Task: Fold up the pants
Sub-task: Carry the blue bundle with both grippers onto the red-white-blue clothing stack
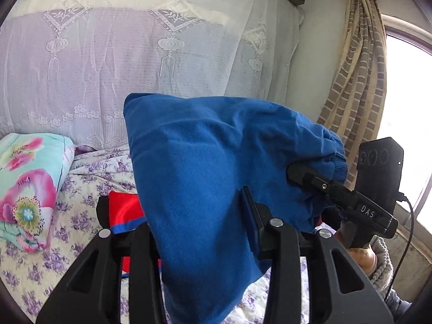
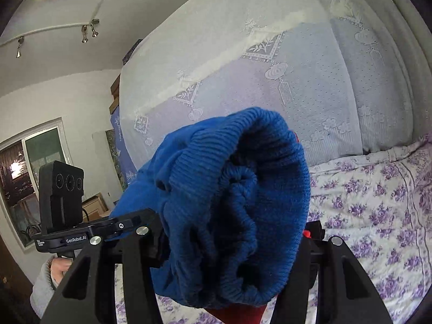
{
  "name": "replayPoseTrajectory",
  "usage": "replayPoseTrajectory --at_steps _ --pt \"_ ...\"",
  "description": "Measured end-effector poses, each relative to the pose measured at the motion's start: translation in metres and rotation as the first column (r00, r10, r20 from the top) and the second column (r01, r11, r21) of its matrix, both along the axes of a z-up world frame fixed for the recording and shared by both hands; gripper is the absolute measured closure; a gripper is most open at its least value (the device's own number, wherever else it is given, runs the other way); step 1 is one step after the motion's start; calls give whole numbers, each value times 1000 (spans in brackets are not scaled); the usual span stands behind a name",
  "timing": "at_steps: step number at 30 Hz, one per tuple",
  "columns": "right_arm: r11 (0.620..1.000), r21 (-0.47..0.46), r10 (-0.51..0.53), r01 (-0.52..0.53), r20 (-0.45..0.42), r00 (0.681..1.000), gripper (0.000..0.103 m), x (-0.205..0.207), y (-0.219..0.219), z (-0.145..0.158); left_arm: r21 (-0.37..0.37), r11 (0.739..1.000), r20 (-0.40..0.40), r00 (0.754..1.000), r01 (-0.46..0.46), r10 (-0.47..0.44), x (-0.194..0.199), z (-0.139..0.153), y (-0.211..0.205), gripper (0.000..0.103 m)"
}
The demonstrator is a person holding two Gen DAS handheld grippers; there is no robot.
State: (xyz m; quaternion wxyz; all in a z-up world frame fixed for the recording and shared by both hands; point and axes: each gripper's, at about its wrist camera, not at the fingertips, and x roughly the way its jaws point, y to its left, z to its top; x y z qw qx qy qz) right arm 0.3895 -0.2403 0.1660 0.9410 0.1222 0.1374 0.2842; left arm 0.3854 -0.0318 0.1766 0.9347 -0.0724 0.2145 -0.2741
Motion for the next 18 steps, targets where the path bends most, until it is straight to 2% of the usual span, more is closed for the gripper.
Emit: replayPoseTrajectory --at_steps 4,7,10,13,14,15,16,18 --pt "1000 18 -19 20 -51 999 50 63 -2 -24 34 998 -31 999 -43 44 53 -17 -2 66" --pt "999 10 -33 35 -123 992 50 111 2 -56 36 997 -98 992 -71 74 98 -46 3 66" --pt "998 -52 -53 43 -232 971 50 161 13 -104 32 994 -204 973 -104 108 142 -93 13 66" --pt "983 -173 -116 57 -355 927 46 205 27 -170 44 990 -345 928 -137 144 182 -159 23 65" --pt "981 -185 -125 63 -348 929 45 212 27 -184 17 991 -366 921 -135 131 191 -178 28 58" --pt "985 -159 -115 65 -331 936 44 215 25 -188 -24 992 -361 926 -128 111 195 -189 33 55" --pt "989 -135 -104 61 -335 936 44 216 22 -191 -65 990 -347 933 -123 93 196 -194 37 54" --pt "988 -142 -104 60 -327 939 44 218 23 -191 -86 988 -352 932 -126 89 198 -194 39 54"
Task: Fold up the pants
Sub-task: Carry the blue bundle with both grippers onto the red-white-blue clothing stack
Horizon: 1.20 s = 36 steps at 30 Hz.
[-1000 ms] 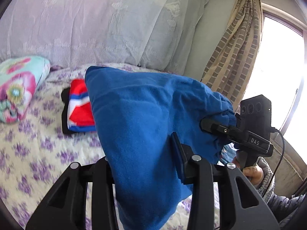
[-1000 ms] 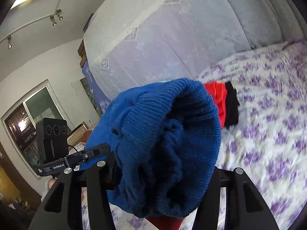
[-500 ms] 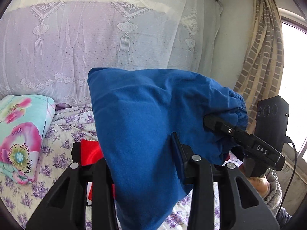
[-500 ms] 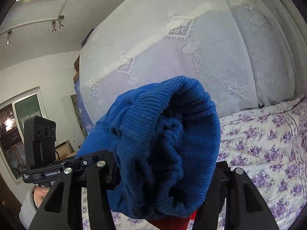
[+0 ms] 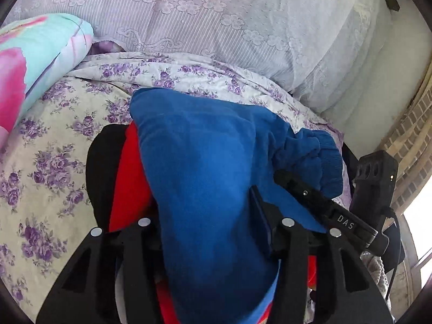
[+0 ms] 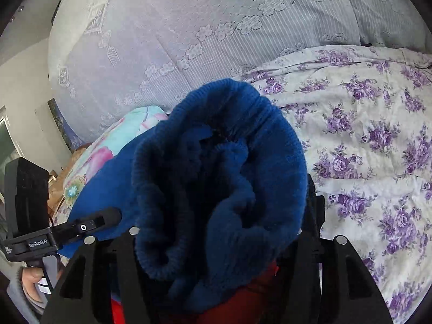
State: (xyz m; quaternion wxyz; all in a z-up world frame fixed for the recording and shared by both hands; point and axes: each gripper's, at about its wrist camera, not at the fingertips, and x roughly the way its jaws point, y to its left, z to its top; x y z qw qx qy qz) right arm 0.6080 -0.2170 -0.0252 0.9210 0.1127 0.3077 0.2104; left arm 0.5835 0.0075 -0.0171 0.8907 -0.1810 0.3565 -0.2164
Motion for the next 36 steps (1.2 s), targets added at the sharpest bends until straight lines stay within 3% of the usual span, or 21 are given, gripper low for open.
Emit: replayPoseTrajectory --at_steps 5,7,9,12,16,20,23,27,29,31,34,36 --pt "1000 -6 2 -2 0 1000 43 -2 0 4 61 998 28 999 -24 22 -4 2 -7 45" --pt "999 -44 -7 8 18 1000 36 -2 3 11 67 997 17 999 -40 39 -3 6 -3 41" --pt "991 -114 -67 73 60 996 8 -18 4 26 95 994 17 999 -50 49 -7 17 -2 40" --pt "988 -128 -73 90 137 988 7 -37 -4 50 155 985 60 996 -69 61 -19 39 -2 42" --pt "974 -147 -134 174 244 960 8 -64 -13 82 167 975 109 986 -145 128 -32 61 8 42" --pt "945 -257 -104 203 353 930 17 -84 7 105 215 957 186 971 -192 153 -41 81 3 41" --pt "895 -353 -124 274 392 912 19 -75 24 107 338 911 202 964 -234 173 -33 83 -16 39" --pt "862 -411 -195 298 274 942 19 -30 19 72 450 859 129 970 -244 208 -5 50 -28 36" --pt "887 -371 -204 276 223 953 19 -22 11 48 442 862 134 968 -250 212 0 32 -24 30" --pt "939 -259 -190 226 157 969 19 -18 3 34 413 870 151 962 -269 226 0 22 -18 25" --pt "960 -216 -157 177 106 982 14 -12 10 18 392 876 154 959 -282 240 2 16 -14 21" --pt "963 -222 -136 152 86 987 13 -11 16 10 426 855 177 955 -294 239 1 15 -19 21"
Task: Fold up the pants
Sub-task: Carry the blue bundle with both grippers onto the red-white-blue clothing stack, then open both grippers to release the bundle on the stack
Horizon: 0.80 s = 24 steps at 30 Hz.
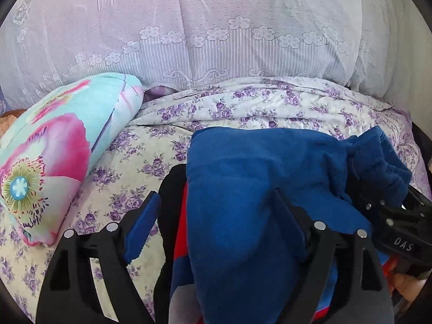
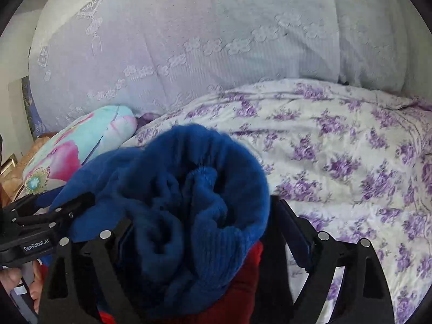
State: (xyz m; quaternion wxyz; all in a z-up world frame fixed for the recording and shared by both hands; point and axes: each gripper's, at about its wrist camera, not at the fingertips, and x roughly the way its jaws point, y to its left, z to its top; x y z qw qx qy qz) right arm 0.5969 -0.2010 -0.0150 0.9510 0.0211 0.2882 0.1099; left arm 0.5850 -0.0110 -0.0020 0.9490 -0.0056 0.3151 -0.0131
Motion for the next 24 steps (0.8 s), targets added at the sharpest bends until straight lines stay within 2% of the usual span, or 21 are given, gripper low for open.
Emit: replayPoseTrajectory --at_steps 2,5,10,11,14,16,20,24 --pt "1000 -23 -9 10 30 1000 13 -6 3 5 29 1000 21 1000 2 -3 -3 3 -4 21" --pt "999 -42 -9 10 21 1000 12 -10 4 15 48 999 30 1000 -5 4 -9 10 -7 21" --pt "998 -25 -56 61 165 985 12 -43 -9 53 79 997 66 998 -11 6 -26 22 -8 22" --pt "996 -35 -75 82 170 983 12 -46 -11 57 85 996 66 998 -12 6 -29 23 -9 22" --pt "991 -89 -93 99 72 993 10 -32 -14 48 87 996 63 998 -19 14 -34 25 -9 22" --pt "995 -42 -95 96 33 995 8 -30 -22 46 88 996 58 998 -17 12 -39 26 -10 22" --pt "996 8 -88 88 68 994 9 -50 -25 61 115 993 65 998 -15 7 -51 33 -12 22" --pt "996 39 -78 74 117 990 7 -88 -25 72 93 996 85 996 -16 8 -73 43 -7 22"
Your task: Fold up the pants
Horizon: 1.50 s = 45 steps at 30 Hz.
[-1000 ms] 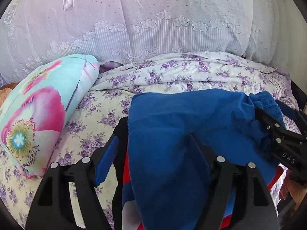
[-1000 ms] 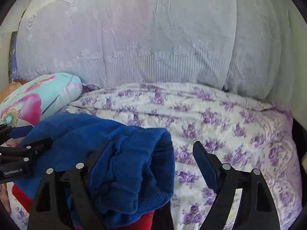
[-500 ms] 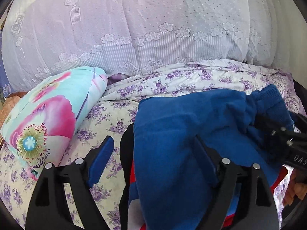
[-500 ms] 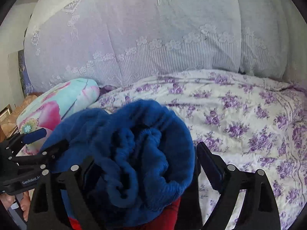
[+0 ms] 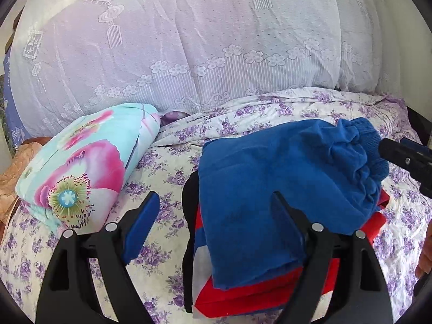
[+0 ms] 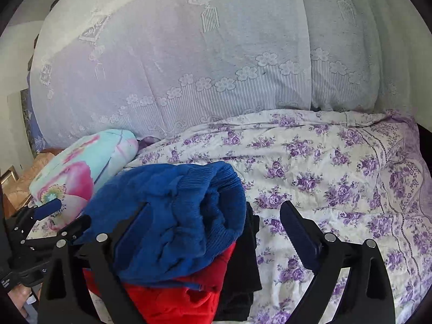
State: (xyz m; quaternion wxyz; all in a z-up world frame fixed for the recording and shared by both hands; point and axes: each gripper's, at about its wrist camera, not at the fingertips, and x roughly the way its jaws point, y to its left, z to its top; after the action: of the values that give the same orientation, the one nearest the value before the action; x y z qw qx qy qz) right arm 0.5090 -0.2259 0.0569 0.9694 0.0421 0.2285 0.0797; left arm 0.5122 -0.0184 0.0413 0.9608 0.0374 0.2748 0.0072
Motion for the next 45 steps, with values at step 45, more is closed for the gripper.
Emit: replayPoseTrajectory --at_steps 45 --pt "999 -5 -39 41 174 984 4 -216 44 83 10 991 198 971 -137 132 -219 92 0 5"
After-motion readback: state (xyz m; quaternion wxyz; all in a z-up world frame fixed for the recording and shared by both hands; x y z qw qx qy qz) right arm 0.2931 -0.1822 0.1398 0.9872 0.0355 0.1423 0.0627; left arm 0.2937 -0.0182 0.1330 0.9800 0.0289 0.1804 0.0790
